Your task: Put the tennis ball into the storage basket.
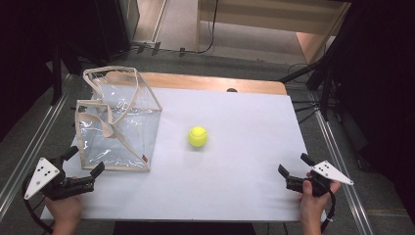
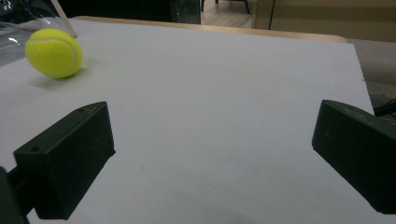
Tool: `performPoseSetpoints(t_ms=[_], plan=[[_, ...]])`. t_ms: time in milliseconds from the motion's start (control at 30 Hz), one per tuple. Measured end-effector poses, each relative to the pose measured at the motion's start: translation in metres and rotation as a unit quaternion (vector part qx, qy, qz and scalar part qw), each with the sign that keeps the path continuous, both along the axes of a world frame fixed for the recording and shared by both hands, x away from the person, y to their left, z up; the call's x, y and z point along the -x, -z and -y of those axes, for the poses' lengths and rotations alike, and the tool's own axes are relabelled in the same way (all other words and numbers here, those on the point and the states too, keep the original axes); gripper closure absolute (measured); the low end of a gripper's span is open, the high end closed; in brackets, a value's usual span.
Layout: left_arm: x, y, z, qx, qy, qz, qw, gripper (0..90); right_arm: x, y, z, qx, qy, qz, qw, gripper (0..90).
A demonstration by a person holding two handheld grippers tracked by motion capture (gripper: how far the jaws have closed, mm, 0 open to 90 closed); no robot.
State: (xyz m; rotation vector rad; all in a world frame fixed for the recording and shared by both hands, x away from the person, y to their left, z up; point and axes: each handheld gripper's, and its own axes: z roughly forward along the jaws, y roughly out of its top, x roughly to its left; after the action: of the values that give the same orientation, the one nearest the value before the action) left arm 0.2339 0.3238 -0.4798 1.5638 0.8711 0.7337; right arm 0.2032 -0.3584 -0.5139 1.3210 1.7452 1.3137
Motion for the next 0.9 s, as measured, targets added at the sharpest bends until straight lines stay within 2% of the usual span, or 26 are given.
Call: performPoseSetpoints(t_ms=[33,67,133,233,300,367,433,533,600,700,800,900], plan=[[0.000,0.000,0.000,0.001,0.000,0.000,1.0000,0.0,0.000,0.000,-0.001,-0.003,-0.002,0.001,1.0000,0.0],[0.000,0.000,0.000,0.000,-0.001,-0.001,1.0000,0.0,0.000,-0.001,0.001,-0.018,-0.016,0.005,0.9997,0.0],[-0.001,0.000,0.000,0.000,-0.004,-0.001,1.0000,0.0,0.000,-0.001,0.001,-0.025,-0.022,0.005,0.9994,0.0],[-0.001,0.001,0.001,-0.002,-0.007,0.000,1.0000,0.0,0.003,-0.004,-0.001,-0.010,-0.013,0.006,0.9998,0.0],[0.000,0.000,0.001,-0.002,-0.007,-0.001,1.0000,0.0,0.002,-0.006,-0.002,-0.006,-0.020,0.002,0.9998,0.0],[0.000,0.000,0.001,-0.001,0.004,0.000,1.0000,0.0,0.000,-0.007,-0.003,-0.012,-0.037,-0.002,0.9993,0.0],[0.001,0.000,0.001,-0.003,0.001,0.003,1.0000,0.0,-0.001,-0.011,-0.004,-0.024,-0.046,-0.002,0.9986,0.0],[0.002,0.001,0.003,-0.011,0.000,0.006,0.9999,0.0,-0.003,-0.025,-0.011,-0.010,-0.035,0.006,0.9993,0.0],[0.002,0.001,0.005,-0.018,0.000,0.007,0.9998,0.0,-0.003,-0.026,-0.012,-0.007,-0.035,0.006,0.9994,0.0],[0.003,0.001,0.006,-0.024,0.000,0.005,0.9997,0.0,-0.008,-0.032,-0.016,-0.011,-0.054,-0.004,0.9985,0.0],[0.003,0.001,0.007,-0.024,0.000,0.005,0.9997,0.0,-0.012,-0.037,-0.022,0.003,-0.064,-0.008,0.9979,0.0],[0.002,0.001,0.005,-0.025,-0.001,0.006,0.9997,0.0,-0.017,-0.041,-0.030,0.006,-0.075,-0.011,0.9971,0.0]])
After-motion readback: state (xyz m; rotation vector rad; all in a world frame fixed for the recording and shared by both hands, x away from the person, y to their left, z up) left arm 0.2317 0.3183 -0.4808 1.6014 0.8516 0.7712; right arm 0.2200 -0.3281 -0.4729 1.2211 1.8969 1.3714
